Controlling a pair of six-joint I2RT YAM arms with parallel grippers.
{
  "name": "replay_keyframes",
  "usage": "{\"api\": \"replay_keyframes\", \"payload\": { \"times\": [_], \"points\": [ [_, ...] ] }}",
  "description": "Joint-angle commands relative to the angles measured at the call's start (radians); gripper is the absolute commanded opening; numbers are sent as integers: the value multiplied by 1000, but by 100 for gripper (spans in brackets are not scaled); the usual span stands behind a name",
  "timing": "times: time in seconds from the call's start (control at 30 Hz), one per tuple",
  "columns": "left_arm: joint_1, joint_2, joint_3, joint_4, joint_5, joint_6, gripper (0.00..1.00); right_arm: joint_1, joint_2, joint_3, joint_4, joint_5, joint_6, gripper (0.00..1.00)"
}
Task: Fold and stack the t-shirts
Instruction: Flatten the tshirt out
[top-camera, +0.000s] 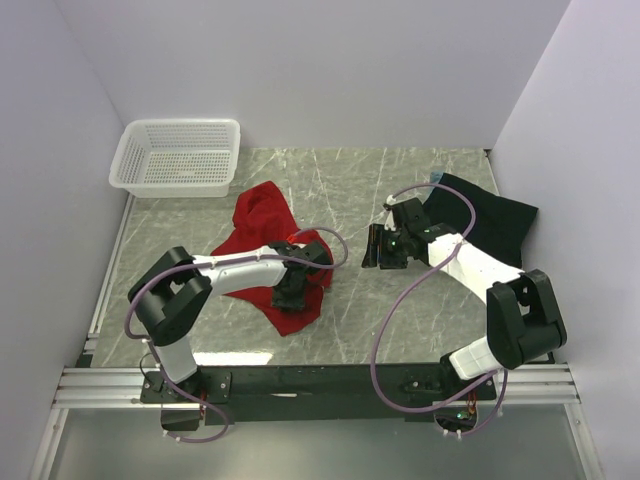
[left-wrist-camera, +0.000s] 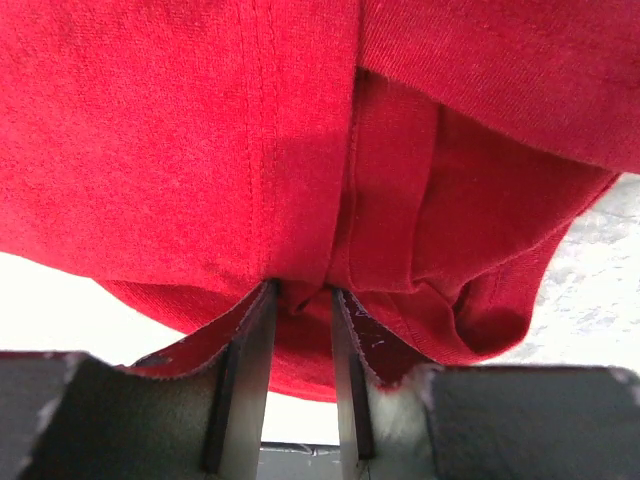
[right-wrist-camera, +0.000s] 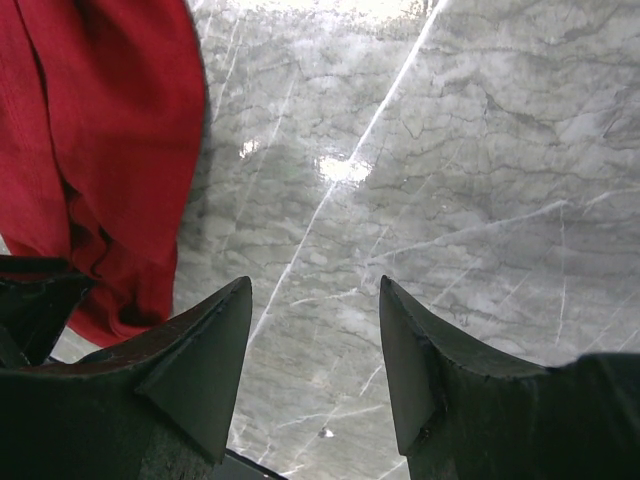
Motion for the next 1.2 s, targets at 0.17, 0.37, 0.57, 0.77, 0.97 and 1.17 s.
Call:
{"api": "replay_keyframes", "payload": {
  "times": [0.17, 0.37, 0.57, 0.77, 0.97, 1.17],
  "points": [
    [-5, 4, 45, 11, -45, 13, 24, 7, -46, 0, 5, 6, 2, 61],
    [-3, -33, 54, -15, -66, -13, 5, 12, -41, 6, 0, 5, -1, 61],
    [39, -133, 96, -92, -97, -51, 1, 65, -24, 44, -17, 20, -33, 60],
    [272, -337, 25, -53, -27, -21, 1, 148, 26, 96, -9, -51, -81, 60],
    [562, -502, -51, 18, 116, 57, 1, 237, 153, 203, -51, -135, -84, 60],
    [800, -575, -116, 101, 285, 133, 1, 299, 301, 300, -117, -131, -53, 60]
  ]
}}
